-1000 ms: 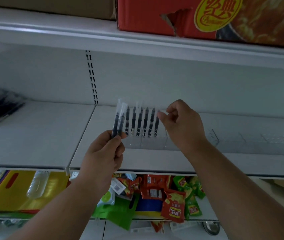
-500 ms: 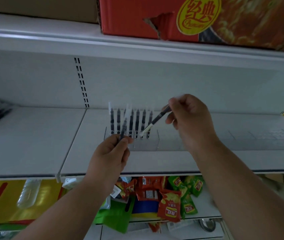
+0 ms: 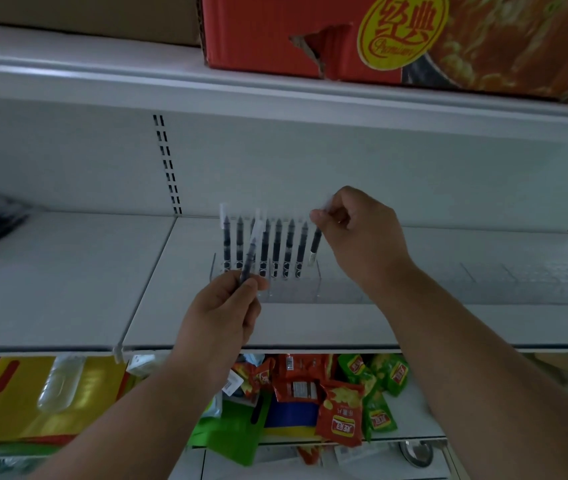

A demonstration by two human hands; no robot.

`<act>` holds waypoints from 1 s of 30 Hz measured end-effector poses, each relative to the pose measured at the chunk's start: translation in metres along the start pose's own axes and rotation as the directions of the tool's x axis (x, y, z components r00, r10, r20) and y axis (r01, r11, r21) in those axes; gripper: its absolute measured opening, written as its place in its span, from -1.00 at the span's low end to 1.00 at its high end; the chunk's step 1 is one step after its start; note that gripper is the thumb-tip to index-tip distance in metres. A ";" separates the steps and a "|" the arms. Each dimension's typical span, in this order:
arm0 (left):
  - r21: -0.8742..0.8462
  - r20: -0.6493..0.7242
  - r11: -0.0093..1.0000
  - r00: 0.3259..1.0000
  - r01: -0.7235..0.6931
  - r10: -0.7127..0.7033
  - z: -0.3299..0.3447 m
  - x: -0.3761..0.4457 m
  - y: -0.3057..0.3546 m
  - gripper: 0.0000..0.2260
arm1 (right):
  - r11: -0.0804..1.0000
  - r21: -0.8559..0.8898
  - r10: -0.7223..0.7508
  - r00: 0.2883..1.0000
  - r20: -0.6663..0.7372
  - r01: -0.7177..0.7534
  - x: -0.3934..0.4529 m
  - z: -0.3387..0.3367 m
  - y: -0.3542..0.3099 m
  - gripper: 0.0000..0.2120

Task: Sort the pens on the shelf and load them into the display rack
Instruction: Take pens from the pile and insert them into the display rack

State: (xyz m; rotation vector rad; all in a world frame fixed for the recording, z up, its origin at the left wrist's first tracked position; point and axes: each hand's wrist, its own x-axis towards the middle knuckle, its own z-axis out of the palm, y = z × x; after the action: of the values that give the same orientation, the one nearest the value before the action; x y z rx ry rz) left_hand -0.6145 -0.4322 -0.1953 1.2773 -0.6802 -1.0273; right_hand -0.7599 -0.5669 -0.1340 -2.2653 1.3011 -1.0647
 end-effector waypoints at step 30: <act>0.711 0.210 0.583 0.909 -0.394 0.359 0.027 0.009 0.004 -0.86 | 0.780 0.533 0.261 0.945 0.199 -0.328 -0.022 -0.014 -0.007 -0.84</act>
State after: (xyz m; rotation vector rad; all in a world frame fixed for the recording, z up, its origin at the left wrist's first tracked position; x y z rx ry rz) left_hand -0.6331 -0.4525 -0.1874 1.6988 -1.4455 -0.3933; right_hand -0.7723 -0.5433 -0.1305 -1.5948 1.0663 -1.0154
